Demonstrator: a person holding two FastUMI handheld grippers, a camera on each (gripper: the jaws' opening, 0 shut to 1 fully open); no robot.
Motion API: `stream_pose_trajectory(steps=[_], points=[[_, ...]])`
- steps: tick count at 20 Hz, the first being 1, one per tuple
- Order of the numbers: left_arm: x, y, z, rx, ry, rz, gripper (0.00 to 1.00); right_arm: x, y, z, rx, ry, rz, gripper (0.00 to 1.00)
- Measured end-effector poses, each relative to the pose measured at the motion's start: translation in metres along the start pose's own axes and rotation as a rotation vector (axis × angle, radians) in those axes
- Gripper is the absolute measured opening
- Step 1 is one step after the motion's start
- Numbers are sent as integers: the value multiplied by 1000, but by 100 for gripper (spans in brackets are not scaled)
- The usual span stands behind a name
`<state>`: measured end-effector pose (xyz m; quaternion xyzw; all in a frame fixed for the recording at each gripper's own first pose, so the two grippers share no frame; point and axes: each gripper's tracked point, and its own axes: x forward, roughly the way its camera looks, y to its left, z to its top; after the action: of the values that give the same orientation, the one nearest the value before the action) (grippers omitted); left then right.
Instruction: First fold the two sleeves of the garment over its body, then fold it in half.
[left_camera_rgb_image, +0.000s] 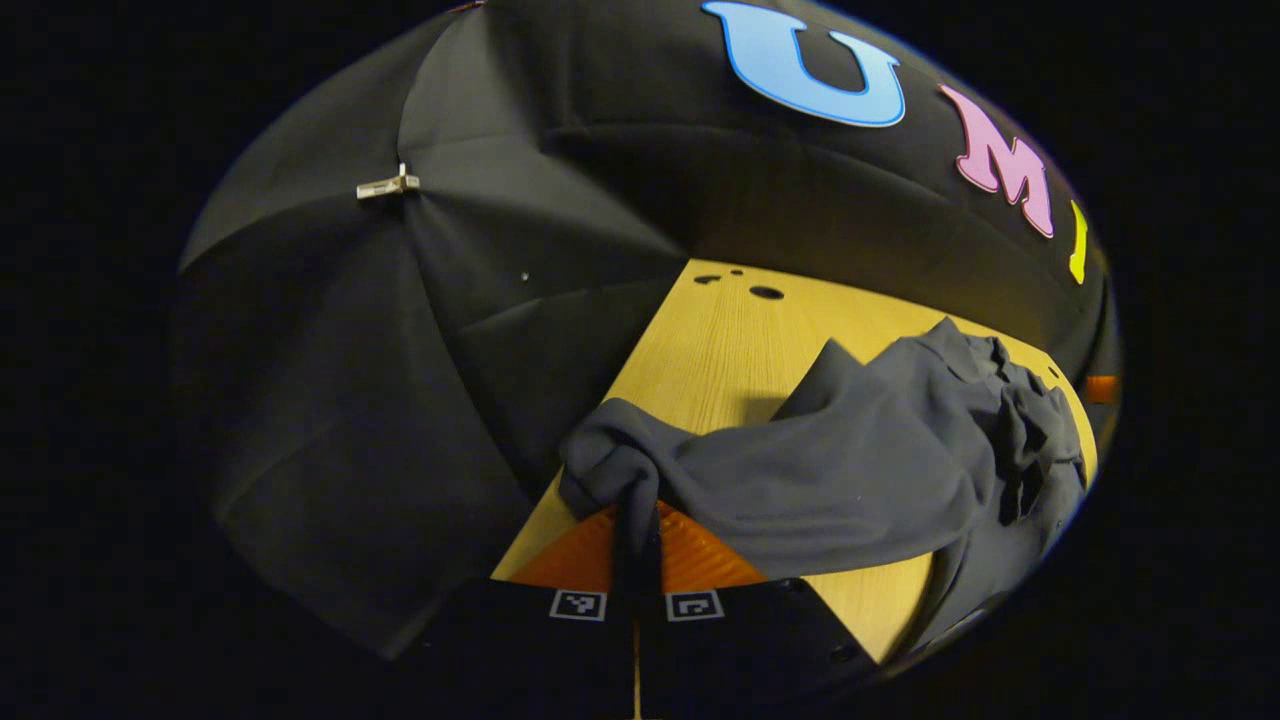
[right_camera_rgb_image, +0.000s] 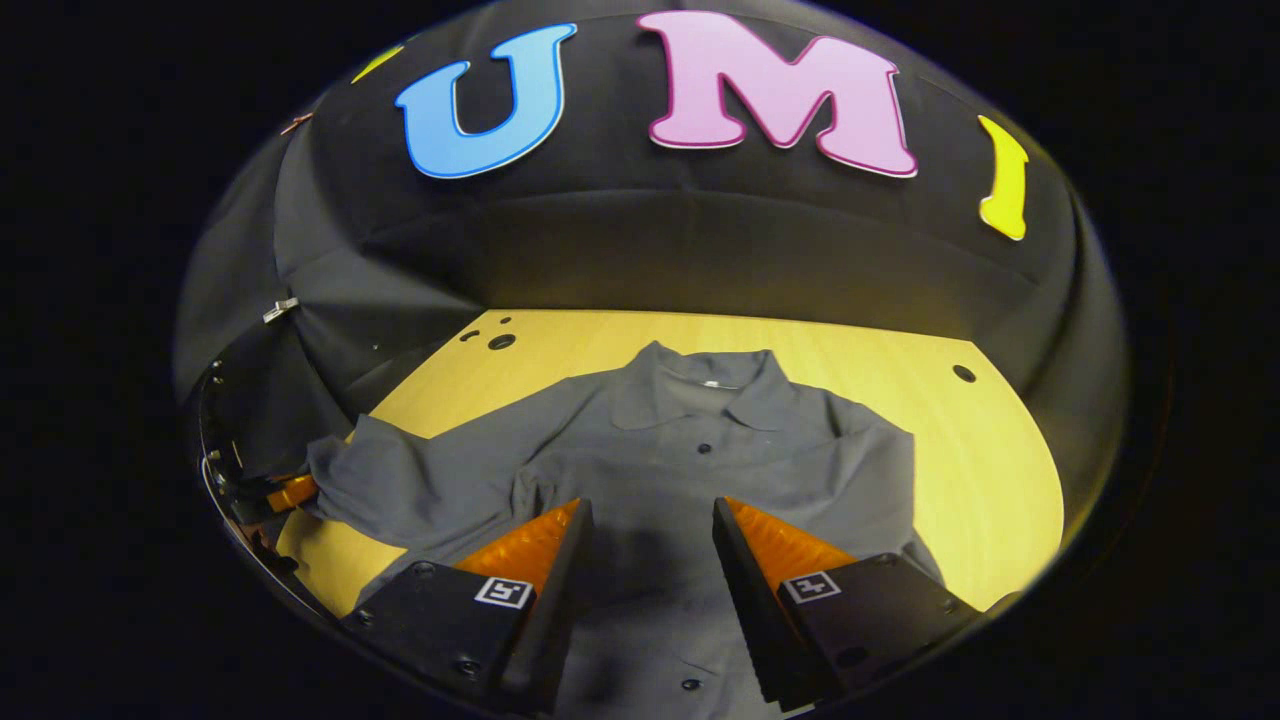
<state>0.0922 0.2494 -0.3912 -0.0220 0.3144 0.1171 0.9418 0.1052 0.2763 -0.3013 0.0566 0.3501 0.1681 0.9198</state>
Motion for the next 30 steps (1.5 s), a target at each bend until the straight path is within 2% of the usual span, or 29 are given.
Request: stream_pose_trajectory(steps=[4, 7, 10, 15, 19, 20, 22, 30], points=[[-25, -11, 29, 40, -63, 8, 7, -22, -41, -7, 22, -14, -55, 76], [-46, -29, 60, 30, -130, -8, 7, -34, -63, -20, 48, -9, -83, 76], [-68, -55, 99, 20, -222, -34, 7, -45, -85, -28, 63, -6, -100, 75], [-92, -109, 143, 12, -284, -75, 7, -55, -124, -36, 77, -4, -121, 76], [-99, -171, 167, 24, -319, -171, 7, -66, -154, -41, 100, -12, -151, 75], [-102, -191, 172, 36, -332, -203, 10, -70, -162, -44, 102, -11, -159, 75], [-107, -226, 176, 68, -343, -258, 7, -75, -176, -50, 111, -8, -172, 76], [-120, -351, 154, 111, -250, -441, 7, -91, -229, -74, 150, 7, -218, 75]])
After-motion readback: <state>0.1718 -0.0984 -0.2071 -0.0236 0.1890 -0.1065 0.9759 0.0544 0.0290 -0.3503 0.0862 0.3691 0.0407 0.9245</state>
